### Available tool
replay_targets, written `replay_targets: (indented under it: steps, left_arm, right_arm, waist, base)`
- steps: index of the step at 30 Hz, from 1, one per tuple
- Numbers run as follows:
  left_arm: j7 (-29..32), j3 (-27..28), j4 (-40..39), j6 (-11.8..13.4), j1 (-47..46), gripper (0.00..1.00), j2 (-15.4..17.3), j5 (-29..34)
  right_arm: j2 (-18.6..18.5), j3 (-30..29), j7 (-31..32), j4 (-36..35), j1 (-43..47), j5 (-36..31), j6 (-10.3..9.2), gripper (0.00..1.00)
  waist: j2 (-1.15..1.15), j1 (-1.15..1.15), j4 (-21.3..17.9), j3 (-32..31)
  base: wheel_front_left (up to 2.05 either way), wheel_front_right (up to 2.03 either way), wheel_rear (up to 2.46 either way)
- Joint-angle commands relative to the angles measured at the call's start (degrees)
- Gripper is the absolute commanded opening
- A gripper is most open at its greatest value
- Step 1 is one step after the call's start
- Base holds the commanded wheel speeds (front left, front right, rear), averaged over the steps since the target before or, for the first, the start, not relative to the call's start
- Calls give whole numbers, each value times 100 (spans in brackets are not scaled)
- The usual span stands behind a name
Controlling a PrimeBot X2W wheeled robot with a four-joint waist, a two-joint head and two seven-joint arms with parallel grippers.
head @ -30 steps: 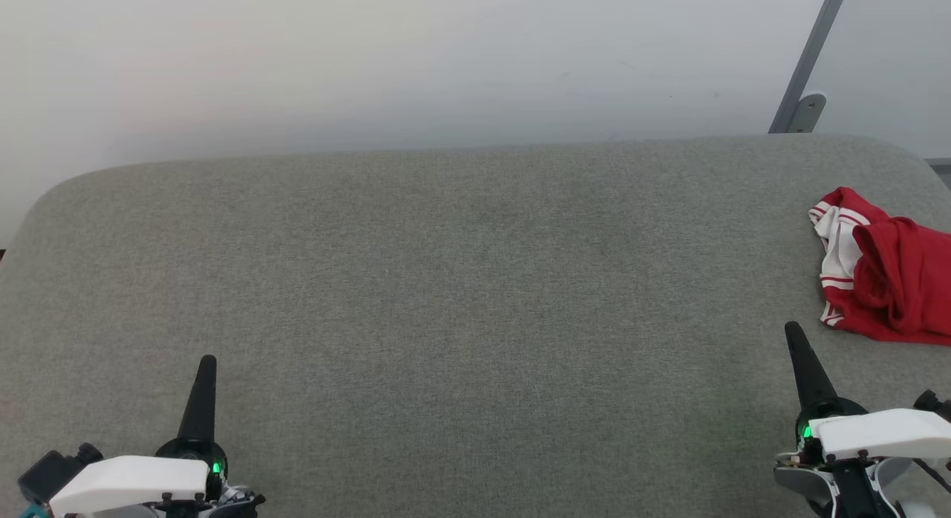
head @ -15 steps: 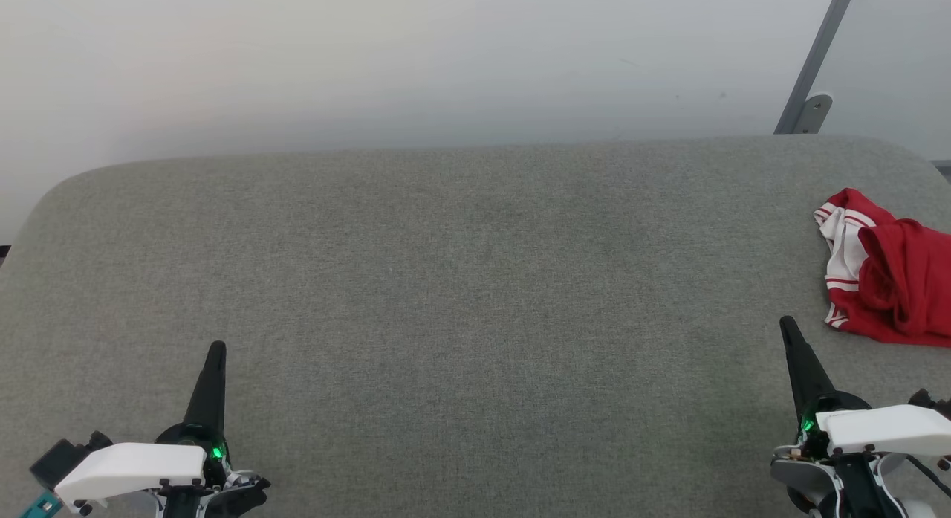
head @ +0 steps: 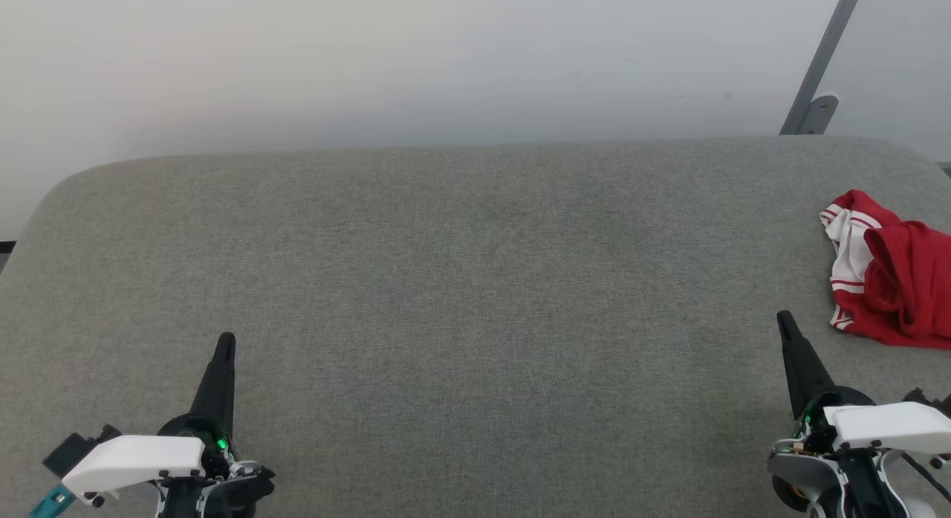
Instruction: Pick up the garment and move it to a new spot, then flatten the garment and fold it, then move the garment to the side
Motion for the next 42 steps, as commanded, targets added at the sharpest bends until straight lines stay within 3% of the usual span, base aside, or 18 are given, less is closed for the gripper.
replay_targets:
  steps: [1,12,42]
  left_arm:
    - [39,-9,14,-29,-128,0,-9,-111]
    - [148,-33,90,-32,-219,0,-31,-492]
    - [142,-32,88,-32,-212,0,-25,-488]
  right_arm:
    - [31,-19,53,2,-87,109,-2,0]
    - [62,-34,166,12,-113,513,-2,0]
    - [60,-31,154,11,-98,501,-2,0]
  waist:
    - [0,0,5,1]
    - [0,0,39,8]
    - [0,0,40,8]
  base:
    - [0,0,0]
    - [0,0,0]
    - [0,0,0]
